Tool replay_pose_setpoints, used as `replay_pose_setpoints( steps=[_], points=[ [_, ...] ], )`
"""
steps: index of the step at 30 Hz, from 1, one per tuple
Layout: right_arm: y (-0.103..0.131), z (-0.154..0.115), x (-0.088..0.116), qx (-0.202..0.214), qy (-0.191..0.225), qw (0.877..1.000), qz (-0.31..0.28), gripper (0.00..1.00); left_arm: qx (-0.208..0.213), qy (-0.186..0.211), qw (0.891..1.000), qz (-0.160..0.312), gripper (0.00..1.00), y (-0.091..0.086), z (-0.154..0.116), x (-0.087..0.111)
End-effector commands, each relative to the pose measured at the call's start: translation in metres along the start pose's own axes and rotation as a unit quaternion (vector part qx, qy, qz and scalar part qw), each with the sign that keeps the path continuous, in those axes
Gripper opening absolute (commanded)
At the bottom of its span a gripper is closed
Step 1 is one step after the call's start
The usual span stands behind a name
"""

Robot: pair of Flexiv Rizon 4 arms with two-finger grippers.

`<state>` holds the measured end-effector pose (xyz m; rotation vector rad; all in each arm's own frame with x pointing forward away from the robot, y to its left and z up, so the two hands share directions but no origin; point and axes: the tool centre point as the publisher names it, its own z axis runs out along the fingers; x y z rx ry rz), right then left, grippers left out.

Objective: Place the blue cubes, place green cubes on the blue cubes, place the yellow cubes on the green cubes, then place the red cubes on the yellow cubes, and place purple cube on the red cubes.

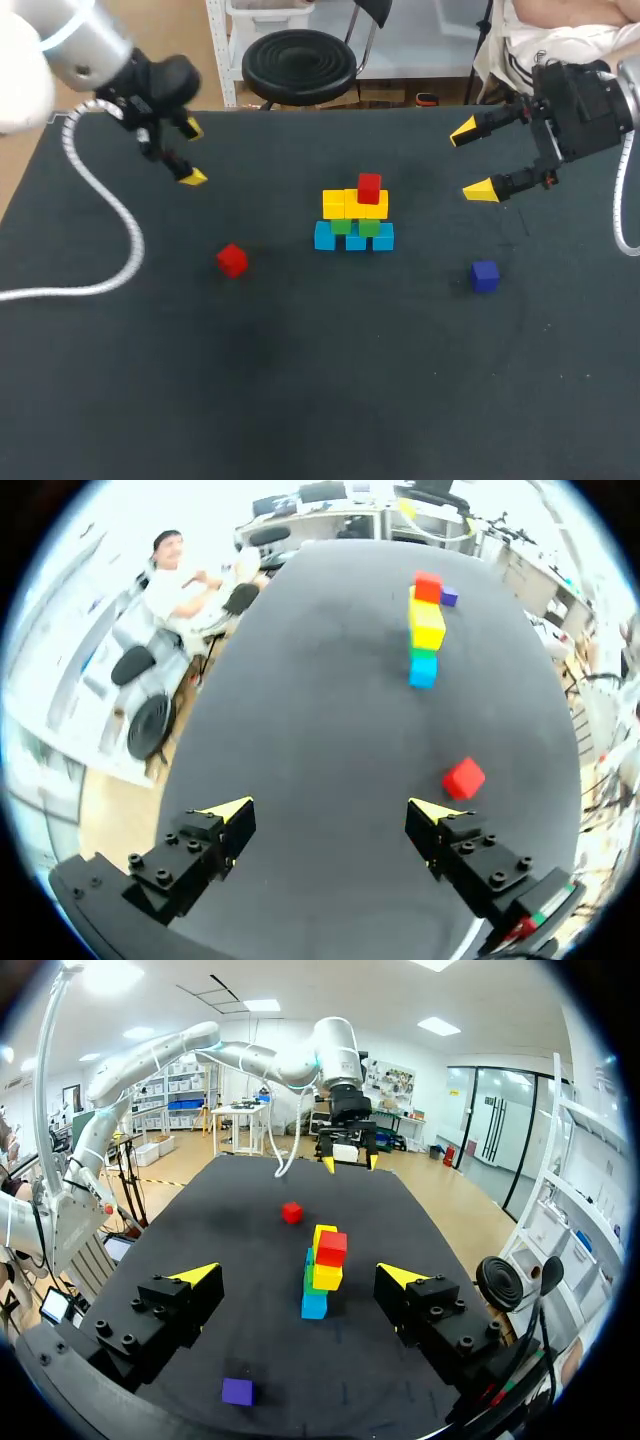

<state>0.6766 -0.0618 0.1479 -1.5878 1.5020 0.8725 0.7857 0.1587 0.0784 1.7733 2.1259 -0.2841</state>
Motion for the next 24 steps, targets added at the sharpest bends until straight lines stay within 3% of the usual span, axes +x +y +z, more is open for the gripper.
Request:
replay_pose_setpoints(
  steps=[1, 3, 5, 6, 9, 10, 12, 13, 14, 24],
  points=[
    [0.000, 0.000, 0.000, 0.000, -0.001, 1.000, 0.000, 1.00, 0.002, 0.112, 0.992, -0.056, 1.00, 0.005, -0.004, 0.007],
    [0.000, 0.000, 0.000, 0.000, -0.001, 1.000, 0.000, 1.00, 0.004, 0.151, 0.981, -0.124, 1.00, -0.003, -0.002, 0.012],
    [0.000, 0.000, 0.000, 0.000, -0.001, 1.000, 0.000, 1.00, -0.010, 0.207, 0.967, -0.147, 1.00, -0.017, 0.002, 0.004],
    [0.000, 0.000, 0.000, 0.000, -0.001, 1.000, 0.000, 1.00, -0.013, 0.203, 0.960, -0.192, 1.00, -0.024, 0.002, 0.002],
    [0.000, 0.000, 0.000, 0.000, -0.001, 1.000, 0.000, 1.00, 0.007, 0.188, 0.955, -0.230, 1.00, -0.048, -0.005, -0.006],
    [0.000, 0.000, 0.000, 0.000, -0.001, 1.000, 0.000, 1.00, 0.004, 0.175, 0.957, -0.229, 1.00, -0.056, -0.010, -0.008],
    [0.000, 0.000, 0.000, 0.000, -0.001, 1.000, 0.000, 1.00, -0.018, 0.130, 0.974, -0.182, 1.00, -0.070, -0.022, -0.011],
    [0.000, 0.000, 0.000, 0.000, -0.001, 1.000, 0.000, 1.00, 0.021, 0.094, 0.985, -0.145, 1.00, -0.076, -0.027, -0.013],
    [0.000, 0.000, 0.000, 0.000, -0.001, 1.000, 0.000, 1.00, 0.031, 0.042, 0.991, -0.127, 1.00, -0.078, -0.033, -0.015],
    [0.000, 0.000, 0.000, 0.000, -0.001, 1.000, 0.000, 1.00, 0.031, 0.042, 0.991, -0.127, 1.00, -0.078, -0.033, -0.015]
  ],
)
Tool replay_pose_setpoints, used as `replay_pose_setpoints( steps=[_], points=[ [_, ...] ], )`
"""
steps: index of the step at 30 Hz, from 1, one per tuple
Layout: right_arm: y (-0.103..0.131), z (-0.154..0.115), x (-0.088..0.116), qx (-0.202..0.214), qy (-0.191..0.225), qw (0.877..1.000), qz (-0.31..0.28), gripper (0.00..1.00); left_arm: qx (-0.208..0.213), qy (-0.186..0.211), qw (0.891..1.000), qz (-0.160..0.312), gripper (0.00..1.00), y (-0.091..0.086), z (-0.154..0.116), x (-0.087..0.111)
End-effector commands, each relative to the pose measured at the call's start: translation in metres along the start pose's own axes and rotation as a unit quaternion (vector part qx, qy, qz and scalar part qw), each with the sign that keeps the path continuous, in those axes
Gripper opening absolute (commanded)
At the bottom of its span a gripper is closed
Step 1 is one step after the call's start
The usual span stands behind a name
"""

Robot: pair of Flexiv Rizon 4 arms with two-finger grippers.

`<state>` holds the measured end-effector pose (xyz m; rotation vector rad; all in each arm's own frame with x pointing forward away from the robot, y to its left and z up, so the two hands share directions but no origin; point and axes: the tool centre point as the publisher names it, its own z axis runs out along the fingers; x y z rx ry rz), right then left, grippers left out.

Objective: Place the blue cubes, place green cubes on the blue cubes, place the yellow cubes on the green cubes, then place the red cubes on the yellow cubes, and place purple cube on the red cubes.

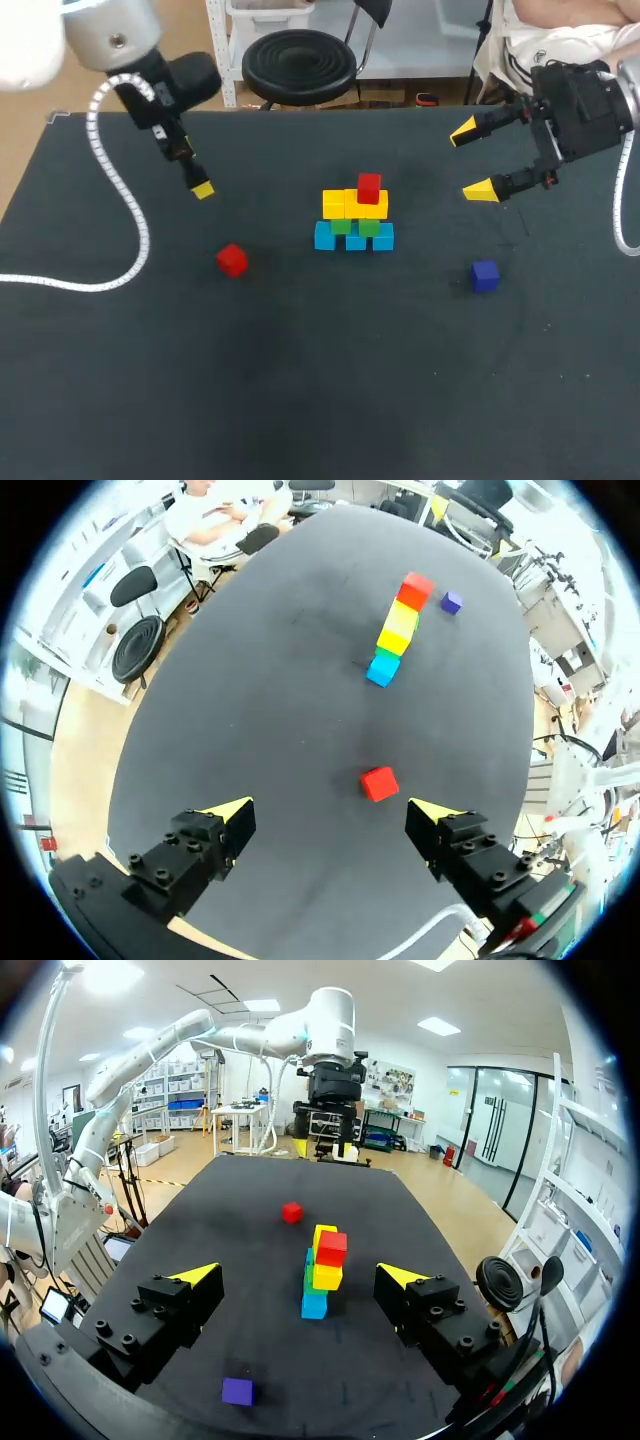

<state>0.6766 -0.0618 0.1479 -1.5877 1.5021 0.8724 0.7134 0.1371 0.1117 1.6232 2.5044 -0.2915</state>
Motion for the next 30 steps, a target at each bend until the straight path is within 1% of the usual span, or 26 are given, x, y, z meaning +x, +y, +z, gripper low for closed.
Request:
replay_pose_setpoints(
  steps=[1, 9, 10, 11, 12, 13, 14, 16, 17, 18, 19, 22, 23, 24, 26, 27, 28, 29, 30],
  points=[
    [0.000, 0.000, 0.000, 0.000, -0.001, 1.000, -0.001, 1.00, -0.004, -0.048, 0.999, 0.001, 1.00, -0.004, 0.001, 0.008],
    [0.000, 0.000, 0.000, 0.000, -0.001, 1.000, -0.001, 1.00, -0.004, -0.048, 0.999, 0.001, 1.00, -0.004, 0.001, 0.008],
    [0.000, 0.000, 0.000, 0.000, -0.001, 1.000, -0.001, 1.00, -0.014, -0.063, 0.998, -0.019, 1.00, -0.004, -0.005, 0.007],
    [0.000, 0.000, 0.000, 0.000, -0.001, 1.000, -0.001, 1.00, -0.023, -0.072, 0.996, -0.038, 1.00, -0.008, -0.009, 0.006],
    [0.000, 0.000, 0.000, 0.000, -0.001, 1.000, -0.001, 1.00, -0.016, -0.101, 0.993, -0.053, 1.00, -0.017, -0.012, 0.006],
    [0.000, 0.000, 0.000, 0.000, -0.001, 1.000, -0.001, 1.00, -0.011, -0.125, 0.991, -0.052, 1.00, -0.029, -0.013, 0.005],
    [0.000, 0.000, 0.000, 0.000, -0.001, 1.000, -0.001, 1.00, -0.009, -0.124, 0.991, -0.044, 1.00, -0.041, -0.011, 0.004],
    [0.000, 0.000, 0.000, 0.000, -0.001, 1.000, -0.001, 1.00, -0.022, -0.120, 0.992, -0.021, 1.00, -0.065, -0.007, 0.004],
    [0.000, 0.000, 0.000, 0.000, -0.001, 1.000, -0.001, 1.00, -0.020, -0.114, 0.993, -0.012, 1.00, -0.075, -0.004, 0.005],
    [0.000, 0.000, 0.000, 0.000, -0.001, 1.000, -0.001, 1.00, -0.027, -0.109, 0.993, -0.018, 1.00, -0.090, -0.001, 0.010],
    [0.000, 0.000, 0.000, 0.000, -0.001, 1.000, -0.001, 1.00, -0.026, -0.110, 0.993, -0.021, 1.00, -0.098, 0.001, 0.013],
    [0.000, 0.000, 0.000, 0.000, -0.001, 1.000, -0.001, 1.00, -0.015, -0.090, 0.995, -0.028, 1.00, -0.126, 0.013, 0.022],
    [0.000, 0.000, 0.000, 0.000, -0.001, 1.000, -0.001, 1.00, -0.010, -0.076, 0.997, -0.027, 1.00, -0.135, 0.018, 0.024],
    [0.000, 0.000, 0.000, 0.000, -0.001, 1.000, -0.001, 1.00, -0.012, -0.076, 0.996, -0.036, 1.00, -0.144, 0.023, 0.028],
    [0.000, 0.000, 0.000, 0.000, -0.001, 1.000, -0.001, 1.00, 0.000, -0.071, 0.997, -0.042, 1.00, -0.160, 0.031, 0.032],
    [0.000, 0.000, 0.000, 0.000, -0.001, 1.000, -0.001, 1.00, 0.002, -0.068, 0.996, -0.050, 1.00, -0.165, 0.036, 0.035],
    [0.000, 0.000, 0.000, 0.000, -0.001, 1.000, -0.001, 1.00, 0.002, -0.059, 0.997, -0.044, 1.00, -0.170, 0.042, 0.037],
    [0.000, 0.000, 0.000, 0.000, -0.001, 1.000, -0.001, 1.00, -0.006, -0.060, 0.997, -0.046, 1.00, -0.175, 0.044, 0.037],
    [0.000, 0.000, 0.000, 0.000, -0.001, 1.000, -0.001, 1.00, -0.008, -0.059, 0.997, -0.057, 1.00, -0.179, 0.048, 0.037]
  ],
)
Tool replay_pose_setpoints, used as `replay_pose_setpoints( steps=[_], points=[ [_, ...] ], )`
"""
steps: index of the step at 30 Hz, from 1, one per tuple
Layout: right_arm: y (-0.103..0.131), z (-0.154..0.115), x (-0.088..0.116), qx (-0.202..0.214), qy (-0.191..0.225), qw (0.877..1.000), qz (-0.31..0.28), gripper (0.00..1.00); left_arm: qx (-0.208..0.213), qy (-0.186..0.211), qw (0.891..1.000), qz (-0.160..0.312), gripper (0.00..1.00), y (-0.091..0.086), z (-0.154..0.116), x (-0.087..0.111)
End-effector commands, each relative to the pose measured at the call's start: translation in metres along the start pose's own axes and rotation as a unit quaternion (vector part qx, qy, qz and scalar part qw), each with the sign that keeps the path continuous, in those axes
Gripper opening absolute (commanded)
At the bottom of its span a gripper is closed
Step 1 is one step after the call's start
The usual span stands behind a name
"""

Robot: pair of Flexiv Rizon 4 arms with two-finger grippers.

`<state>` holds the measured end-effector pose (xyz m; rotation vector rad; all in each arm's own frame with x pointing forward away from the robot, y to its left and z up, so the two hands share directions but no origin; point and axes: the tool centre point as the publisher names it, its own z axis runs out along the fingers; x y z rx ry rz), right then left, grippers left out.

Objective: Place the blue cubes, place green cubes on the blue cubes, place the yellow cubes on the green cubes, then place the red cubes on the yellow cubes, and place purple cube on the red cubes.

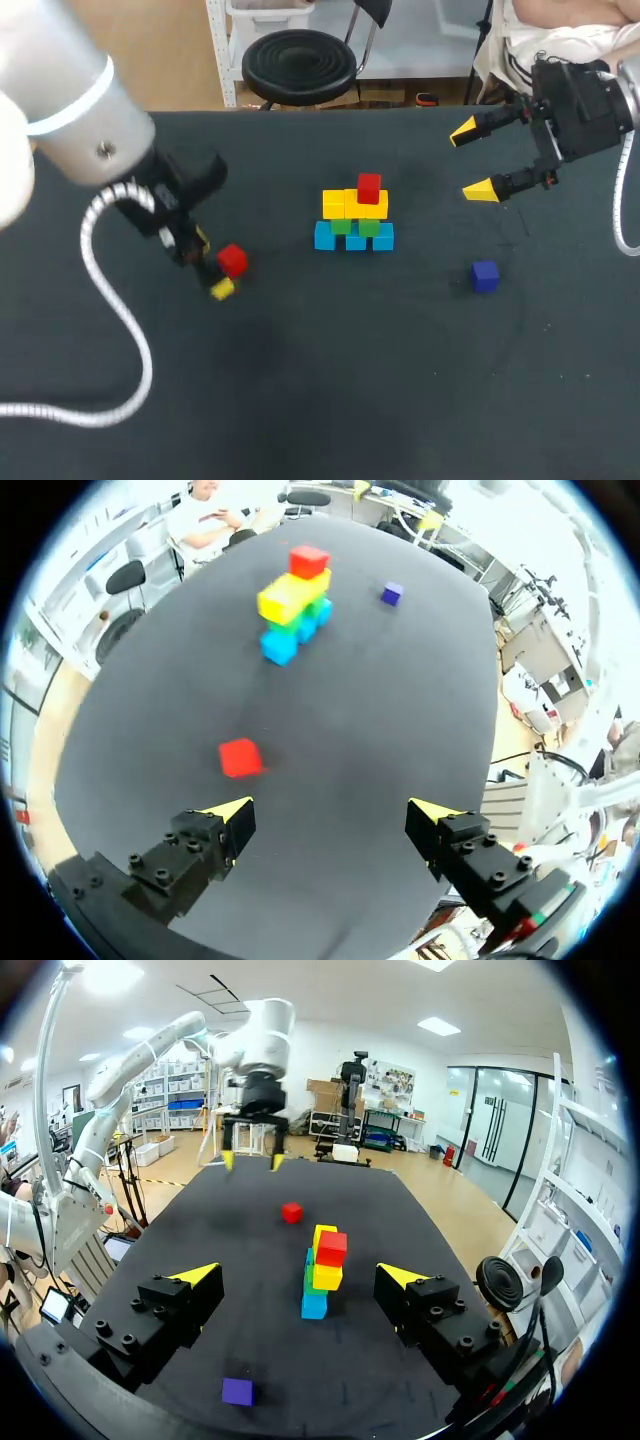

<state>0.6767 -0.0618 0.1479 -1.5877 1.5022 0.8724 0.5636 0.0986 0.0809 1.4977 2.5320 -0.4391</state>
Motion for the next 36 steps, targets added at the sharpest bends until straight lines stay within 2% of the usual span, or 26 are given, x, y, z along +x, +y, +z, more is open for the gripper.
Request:
replay_pose_setpoints(
  steps=[1, 3, 5, 8, 12, 14, 18, 25, 27, 32, 36],
  points=[
    [0.000, 0.000, 0.000, 0.000, -0.001, 1.000, -0.001, 1.00, -0.031, -0.027, 0.999, -0.013, 1.00, -0.030, 0.017, 0.007],
    [0.000, 0.000, 0.000, 0.000, -0.001, 1.000, -0.001, 1.00, -0.026, -0.030, 0.998, -0.038, 1.00, -0.029, 0.026, 0.008],
    [0.000, 0.000, 0.000, 0.000, -0.001, 1.000, -0.001, 1.00, -0.020, -0.029, 0.998, -0.045, 1.00, -0.027, 0.035, 0.006],
    [0.000, 0.000, 0.000, 0.000, -0.001, 1.000, -0.001, 1.00, -0.034, -0.012, 0.998, -0.044, 1.00, -0.021, 0.046, 0.000],
    [0.000, 0.000, 0.000, 0.000, -0.001, 1.000, -0.001, 1.00, -0.045, -0.007, 0.998, -0.046, 1.00, 0.003, 0.053, -0.013],
    [0.000, 0.000, 0.000, 0.000, -0.001, 1.000, -0.001, 1.00, -0.050, -0.016, 0.997, -0.053, 1.00, 0.011, 0.049, -0.017],
    [0.000, 0.000, 0.000, 0.000, -0.001, 1.000, -0.001, 1.00, -0.076, -0.011, 0.995, -0.056, 1.00, 0.029, 0.041, -0.027],
    [0.000, 0.000, 0.000, 0.000, -0.001, 1.000, -0.001, 1.00, -0.089, -0.007, 0.992, -0.088, 1.00, 0.052, 0.048, -0.024],
    [0.000, 0.000, 0.000, 0.000, -0.001, 1.000, -0.001, 1.00, -0.100, 0.009, 0.990, -0.101, 1.00, 0.058, 0.050, -0.023],
    [0.000, 0.000, 0.000, 0.000, -0.001, 1.000, -0.001, 1.00, -0.098, 0.002, 0.989, -0.113, 1.00, 0.068, 0.055, -0.021],
    [0.000, 0.000, 0.000, 0.000, -0.001, 1.000, -0.001, 1.00, -0.080, -0.009, 0.990, -0.115, 1.00, 0.077, 0.063, -0.026]
  ],
)
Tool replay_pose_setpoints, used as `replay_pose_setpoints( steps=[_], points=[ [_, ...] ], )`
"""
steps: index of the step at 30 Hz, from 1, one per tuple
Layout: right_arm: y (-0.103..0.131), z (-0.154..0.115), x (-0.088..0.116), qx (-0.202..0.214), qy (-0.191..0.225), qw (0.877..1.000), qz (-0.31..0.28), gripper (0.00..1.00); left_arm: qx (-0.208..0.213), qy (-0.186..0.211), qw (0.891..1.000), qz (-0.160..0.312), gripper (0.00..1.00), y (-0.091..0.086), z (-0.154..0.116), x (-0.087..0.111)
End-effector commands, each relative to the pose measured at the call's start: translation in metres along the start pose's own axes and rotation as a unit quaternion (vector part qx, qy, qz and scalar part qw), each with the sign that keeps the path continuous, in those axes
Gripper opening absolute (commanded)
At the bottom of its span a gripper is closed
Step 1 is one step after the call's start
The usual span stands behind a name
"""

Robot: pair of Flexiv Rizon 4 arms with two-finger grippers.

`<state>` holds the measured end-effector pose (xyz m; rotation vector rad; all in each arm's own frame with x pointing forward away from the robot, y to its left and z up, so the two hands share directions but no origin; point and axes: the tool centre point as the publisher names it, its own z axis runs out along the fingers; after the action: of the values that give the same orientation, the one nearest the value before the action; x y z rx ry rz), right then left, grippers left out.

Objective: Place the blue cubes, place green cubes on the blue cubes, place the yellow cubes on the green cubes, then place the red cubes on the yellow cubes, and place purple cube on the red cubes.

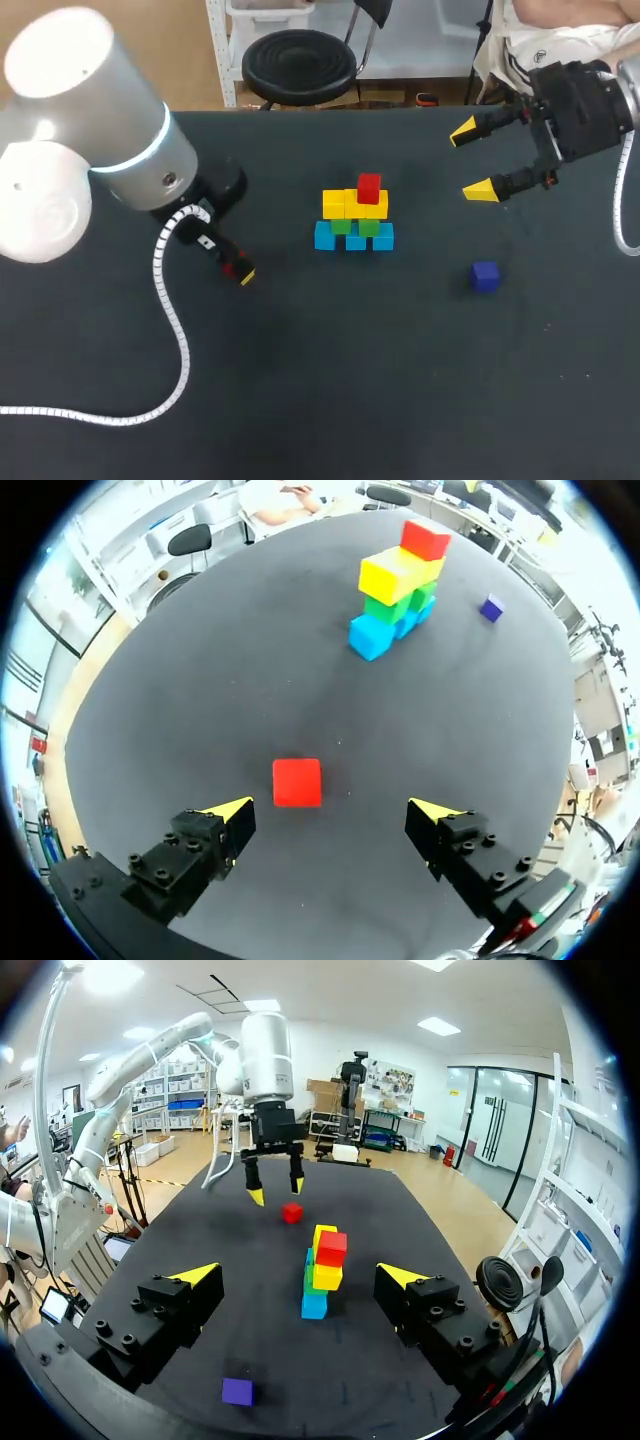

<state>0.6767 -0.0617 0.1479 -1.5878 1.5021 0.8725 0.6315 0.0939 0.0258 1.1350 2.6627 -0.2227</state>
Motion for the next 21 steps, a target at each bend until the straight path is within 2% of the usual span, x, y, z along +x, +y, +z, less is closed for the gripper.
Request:
replay_pose_setpoints(
  steps=[1, 9, 21],
  points=[
    [0.000, 0.000, 0.000, 0.000, -0.001, 1.000, 0.000, 1.00, 0.018, 0.003, 1.000, 0.004, 1.00, 0.007, 0.014, -0.010],
    [0.000, 0.000, 0.000, 0.000, -0.001, 1.000, 0.000, 1.00, 0.031, 0.015, 0.999, 0.004, 1.00, 0.010, 0.027, -0.011],
    [0.000, 0.000, 0.000, 0.000, -0.001, 1.000, 0.000, 1.00, 0.034, 0.019, 0.999, -0.006, 1.00, 0.015, 0.033, -0.009]
  ],
)
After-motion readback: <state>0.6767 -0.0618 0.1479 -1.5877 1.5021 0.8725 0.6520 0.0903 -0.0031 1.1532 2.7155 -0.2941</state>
